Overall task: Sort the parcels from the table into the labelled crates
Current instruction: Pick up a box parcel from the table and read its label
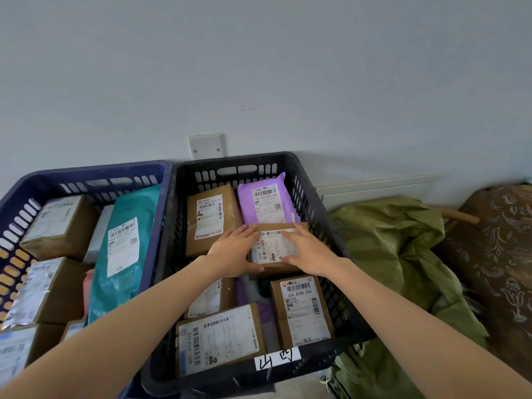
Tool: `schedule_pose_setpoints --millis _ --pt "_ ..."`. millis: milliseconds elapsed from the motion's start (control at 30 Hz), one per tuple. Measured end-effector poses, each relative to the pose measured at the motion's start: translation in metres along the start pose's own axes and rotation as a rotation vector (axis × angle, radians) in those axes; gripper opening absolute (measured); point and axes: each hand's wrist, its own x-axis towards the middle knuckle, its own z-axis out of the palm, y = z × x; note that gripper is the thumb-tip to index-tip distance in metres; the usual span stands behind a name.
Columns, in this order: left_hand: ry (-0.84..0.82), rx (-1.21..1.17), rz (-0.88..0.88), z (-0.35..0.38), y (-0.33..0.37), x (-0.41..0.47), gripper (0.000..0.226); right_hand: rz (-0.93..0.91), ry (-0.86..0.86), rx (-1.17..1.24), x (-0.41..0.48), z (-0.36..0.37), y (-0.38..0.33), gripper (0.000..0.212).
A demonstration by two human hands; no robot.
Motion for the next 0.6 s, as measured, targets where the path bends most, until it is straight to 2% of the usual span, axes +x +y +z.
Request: schedule_pose_setpoints --millis 200,400,600 --pt "0.048 -0.036 -0.069 -0.007 0.003 -0.021 0.083 -0.066 0.016 0.021 -0.014 -0.012 -0.009 0.071" --pt "0.182 -0.136 -0.206 -0.022 0.004 -0.063 0.064 -0.189 0.036 0.103 -0.024 -0.016 -0.027 0.064" --pt "0.321 -0.245 -0.348 -0.036 -0.001 -0.116 0.057 -0.333 0.067 0.214 -0.028 -0.012 -0.065 0.056"
